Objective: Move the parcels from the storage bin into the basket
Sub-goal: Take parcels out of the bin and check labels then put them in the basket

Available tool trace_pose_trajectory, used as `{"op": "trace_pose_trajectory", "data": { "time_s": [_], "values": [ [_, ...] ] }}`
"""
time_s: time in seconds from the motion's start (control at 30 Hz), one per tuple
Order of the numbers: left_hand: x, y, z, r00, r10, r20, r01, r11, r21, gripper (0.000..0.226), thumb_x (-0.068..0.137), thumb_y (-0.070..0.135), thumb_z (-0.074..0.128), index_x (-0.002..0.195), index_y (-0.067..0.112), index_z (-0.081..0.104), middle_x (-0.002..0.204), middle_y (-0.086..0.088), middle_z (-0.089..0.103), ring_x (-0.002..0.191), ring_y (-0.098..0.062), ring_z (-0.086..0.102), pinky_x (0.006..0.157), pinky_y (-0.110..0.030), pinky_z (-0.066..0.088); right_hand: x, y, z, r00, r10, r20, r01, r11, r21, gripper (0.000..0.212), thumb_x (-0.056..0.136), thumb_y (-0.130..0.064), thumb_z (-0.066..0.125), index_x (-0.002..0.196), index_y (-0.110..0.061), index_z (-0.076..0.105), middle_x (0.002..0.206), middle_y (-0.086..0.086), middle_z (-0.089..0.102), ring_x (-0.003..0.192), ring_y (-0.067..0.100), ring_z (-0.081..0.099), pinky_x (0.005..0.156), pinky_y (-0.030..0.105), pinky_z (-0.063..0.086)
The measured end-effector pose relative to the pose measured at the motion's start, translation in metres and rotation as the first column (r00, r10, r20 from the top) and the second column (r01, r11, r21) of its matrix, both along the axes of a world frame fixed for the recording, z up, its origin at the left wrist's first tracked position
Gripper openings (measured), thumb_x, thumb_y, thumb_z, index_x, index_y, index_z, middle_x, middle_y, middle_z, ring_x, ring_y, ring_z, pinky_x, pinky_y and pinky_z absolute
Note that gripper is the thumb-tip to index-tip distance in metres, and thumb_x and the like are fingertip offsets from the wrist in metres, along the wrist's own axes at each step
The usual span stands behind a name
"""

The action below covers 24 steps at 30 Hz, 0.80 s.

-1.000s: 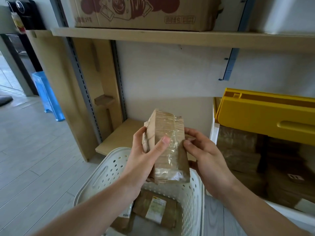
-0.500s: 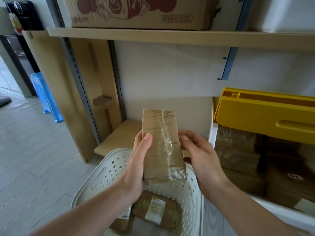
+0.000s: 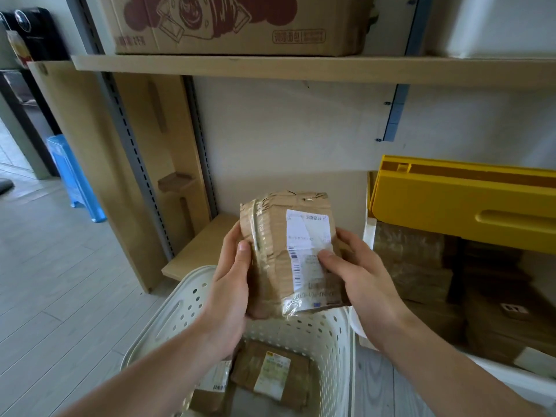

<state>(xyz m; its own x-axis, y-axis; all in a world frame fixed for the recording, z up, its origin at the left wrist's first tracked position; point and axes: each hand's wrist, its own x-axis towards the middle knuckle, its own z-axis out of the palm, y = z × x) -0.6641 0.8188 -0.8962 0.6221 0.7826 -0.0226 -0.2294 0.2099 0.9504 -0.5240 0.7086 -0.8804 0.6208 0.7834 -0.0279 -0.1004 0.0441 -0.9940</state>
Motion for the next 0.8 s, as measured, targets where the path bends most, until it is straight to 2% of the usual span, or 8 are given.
{"op": "trace_pose_trajectory", "data": {
  "time_s": [0.07,0.13,0.27,0.33,0.4,0.5,0.67,0.8],
  "values": [
    [0.0018,0.0015,-0.0009,0.998,0.053,-0.043,-0.051,0.998,0.038,0.032,0.108,0.04,0.031,0.124,0.061,0.049,0.113,0.01,0.073,0.108,-0.017,0.069,0.093,-0.049,0.055,0.0014,-0.0005,0.0006,0.999,-0.017,0.039,0.017,1.0,0.002,0.039,0.098,-0.013,0.062,0.131,-0.034,0.057,0.106,-0.009,0.076,0.091,0.004,0.073,0.071,0.023,0.059],
    [0.0024,0.0028,-0.0011,0.993,0.098,-0.072,-0.093,0.993,0.069,0.025,0.109,0.034,0.034,0.118,0.053,0.049,0.098,0.0,0.074,0.094,-0.021,0.072,0.083,-0.048,0.059,0.0012,-0.0015,0.002,0.997,-0.038,0.071,0.037,0.999,0.014,0.042,0.097,-0.012,0.064,0.132,-0.034,0.057,0.107,-0.007,0.074,0.09,0.004,0.073,0.068,0.023,0.059],
    [0.0012,0.0011,0.0017,0.994,0.107,-0.037,-0.104,0.992,0.075,0.017,0.108,0.038,0.036,0.114,0.039,0.052,0.09,0.005,0.073,0.086,-0.016,0.072,0.066,-0.033,0.055,0.0023,-0.0029,0.0032,0.995,-0.062,0.079,0.057,0.996,0.07,0.038,0.094,-0.01,0.068,0.123,-0.033,0.059,0.1,-0.008,0.076,0.09,0.006,0.073,0.066,0.022,0.059],
    [-0.0004,-0.0012,0.0031,0.998,0.069,-0.009,-0.068,0.994,0.082,0.022,0.101,0.047,0.042,0.118,0.038,0.051,0.096,0.007,0.074,0.091,-0.014,0.073,0.07,-0.032,0.054,0.0025,-0.0028,0.0029,0.994,-0.073,0.086,0.065,0.994,0.086,0.039,0.092,-0.011,0.071,0.122,-0.033,0.06,0.102,-0.008,0.075,0.092,0.008,0.073,0.068,0.024,0.06],
    [-0.0022,-0.0028,0.0047,0.999,0.031,-0.008,-0.03,0.994,0.105,0.04,0.089,0.052,0.054,0.126,0.039,0.046,0.104,0.003,0.074,0.095,-0.017,0.074,0.074,-0.034,0.056,0.0019,-0.0023,0.0024,0.991,-0.083,0.105,0.073,0.993,0.092,0.042,0.09,-0.012,0.073,0.124,-0.031,0.06,0.105,-0.008,0.073,0.095,0.008,0.072,0.07,0.025,0.061],
    [-0.0033,-0.0035,0.0061,1.0,0.009,-0.02,-0.006,0.99,0.14,0.059,0.078,0.045,0.069,0.13,0.043,0.041,0.112,-0.003,0.073,0.096,-0.018,0.075,0.07,-0.032,0.061,0.0018,-0.0023,0.0019,0.988,-0.089,0.125,0.076,0.991,0.106,0.041,0.09,-0.012,0.073,0.123,-0.032,0.06,0.105,-0.007,0.073,0.096,0.009,0.071,0.07,0.024,0.06],
    [-0.0047,-0.0019,0.0059,1.0,0.012,0.016,-0.014,0.993,0.118,0.051,0.086,0.037,0.064,0.131,0.044,0.04,0.115,-0.006,0.071,0.096,-0.02,0.074,0.07,-0.032,0.061,0.0019,-0.0022,0.0025,0.991,-0.069,0.115,0.056,0.992,0.115,0.036,0.09,-0.011,0.072,0.117,-0.033,0.062,0.103,-0.003,0.073,0.096,0.013,0.073,0.072,0.03,0.062],
    [-0.0058,0.0002,0.0044,0.999,0.003,0.035,-0.007,0.995,0.103,0.044,0.092,0.037,0.059,0.131,0.042,0.039,0.115,-0.007,0.071,0.102,-0.023,0.073,0.082,-0.044,0.061,0.0004,-0.0012,0.0019,0.987,-0.066,0.145,0.047,0.99,0.131,0.039,0.086,-0.014,0.076,0.118,-0.031,0.063,0.103,-0.002,0.072,0.097,0.016,0.072,0.075,0.033,0.062]
  ]
}}
